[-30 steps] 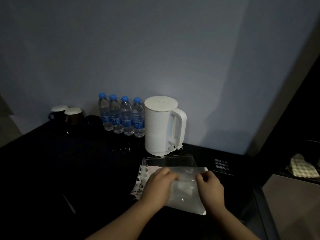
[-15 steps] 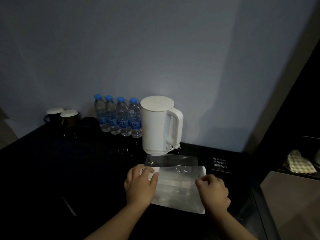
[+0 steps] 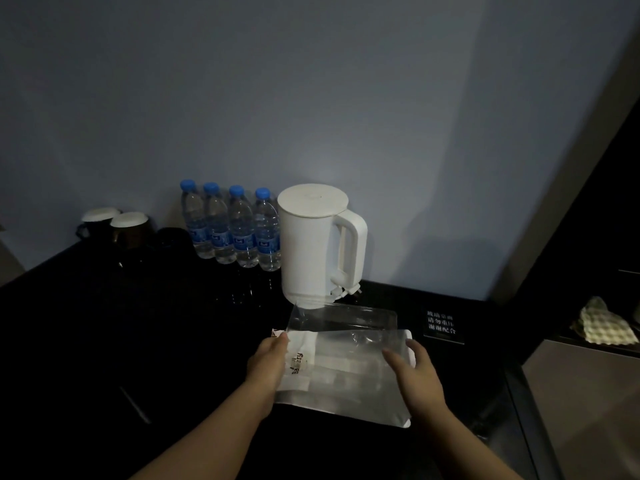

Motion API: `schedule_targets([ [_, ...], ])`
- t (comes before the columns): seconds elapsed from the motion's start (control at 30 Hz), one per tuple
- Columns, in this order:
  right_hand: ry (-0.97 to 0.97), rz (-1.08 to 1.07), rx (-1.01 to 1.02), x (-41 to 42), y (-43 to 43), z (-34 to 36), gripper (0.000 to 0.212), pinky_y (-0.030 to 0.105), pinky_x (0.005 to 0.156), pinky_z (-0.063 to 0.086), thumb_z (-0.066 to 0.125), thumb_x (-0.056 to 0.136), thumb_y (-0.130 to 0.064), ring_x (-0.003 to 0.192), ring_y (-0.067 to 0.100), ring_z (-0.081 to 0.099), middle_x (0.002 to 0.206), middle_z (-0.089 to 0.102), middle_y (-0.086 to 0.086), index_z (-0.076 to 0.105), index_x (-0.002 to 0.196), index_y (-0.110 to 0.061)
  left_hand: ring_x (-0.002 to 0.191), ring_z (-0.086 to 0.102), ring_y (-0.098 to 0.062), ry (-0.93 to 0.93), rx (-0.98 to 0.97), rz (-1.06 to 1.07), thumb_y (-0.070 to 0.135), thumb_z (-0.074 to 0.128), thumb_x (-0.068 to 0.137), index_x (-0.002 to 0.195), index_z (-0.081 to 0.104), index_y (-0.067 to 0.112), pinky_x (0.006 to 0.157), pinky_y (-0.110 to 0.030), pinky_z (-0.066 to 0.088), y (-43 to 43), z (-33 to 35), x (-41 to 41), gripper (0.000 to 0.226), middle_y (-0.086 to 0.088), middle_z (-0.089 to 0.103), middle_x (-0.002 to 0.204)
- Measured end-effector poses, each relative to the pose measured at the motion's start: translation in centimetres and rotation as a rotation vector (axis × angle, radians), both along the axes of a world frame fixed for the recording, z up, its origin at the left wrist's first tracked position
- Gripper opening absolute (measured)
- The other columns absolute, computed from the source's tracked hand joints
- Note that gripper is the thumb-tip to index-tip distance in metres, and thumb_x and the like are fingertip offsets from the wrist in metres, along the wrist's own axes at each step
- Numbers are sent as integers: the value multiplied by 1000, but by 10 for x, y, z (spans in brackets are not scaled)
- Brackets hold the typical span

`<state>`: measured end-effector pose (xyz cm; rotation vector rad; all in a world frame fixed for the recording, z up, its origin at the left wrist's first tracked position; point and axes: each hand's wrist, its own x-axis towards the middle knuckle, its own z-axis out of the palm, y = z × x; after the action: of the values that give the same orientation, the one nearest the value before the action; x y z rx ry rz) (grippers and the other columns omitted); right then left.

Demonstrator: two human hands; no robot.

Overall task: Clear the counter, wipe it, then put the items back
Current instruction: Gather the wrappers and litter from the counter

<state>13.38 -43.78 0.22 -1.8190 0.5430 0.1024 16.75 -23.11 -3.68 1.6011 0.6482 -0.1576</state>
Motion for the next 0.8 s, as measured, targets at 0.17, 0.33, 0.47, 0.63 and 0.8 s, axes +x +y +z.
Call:
schedule_targets([
  [0.17, -15, -7, -26, 4, 1, -2, 40, 31, 92, 37, 54, 93, -32, 116, 27, 51, 129, 56, 12, 55, 128, -13, 82, 56, -22, -6, 50, 63, 32, 47, 97, 108, 64, 8, 64, -27, 39, -4, -1, 3, 31, -4, 61, 93],
  [0.33, -11, -46, -45, 11, 1, -7, 36, 29, 82, 40, 46, 96, -37, 95, 23, 56, 98, 64, 6, 67, 108, -11, 93, 60, -29, 20, 76, 74, 34, 51, 95, 100, 67, 6, 77, -29, 43, 2, -1, 4, 33, -12, 65, 101],
  [0.47, 3, -52, -70, 13, -1, -13, 30, 35, 84, 46, 48, 96, -34, 94, 27, 60, 95, 67, 9, 70, 97, -13, 92, 64, -33, 59, 92, 75, 35, 54, 93, 84, 67, 5, 80, -36, 50, 3, 0, 2, 33, -16, 68, 97],
  [0.63, 0, -74, -73, 10, -4, -12, 28, 33, 78, 45, 50, 95, -30, 86, 26, 59, 88, 66, 10, 70, 89, -12, 92, 65, -35, 76, 53, 57, 32, 57, 92, 84, 66, 3, 84, -41, 52, 4, 4, -2, 32, -19, 69, 96],
  [0.8, -51, -121, -61, 2, -7, -4, 34, 39, 93, 45, 53, 93, -33, 105, 28, 57, 109, 62, 10, 61, 117, -11, 88, 62, -31, 35, 36, 62, 26, 54, 94, 79, 60, 12, 75, -36, 49, -2, 16, -6, 22, -16, 67, 92],
])
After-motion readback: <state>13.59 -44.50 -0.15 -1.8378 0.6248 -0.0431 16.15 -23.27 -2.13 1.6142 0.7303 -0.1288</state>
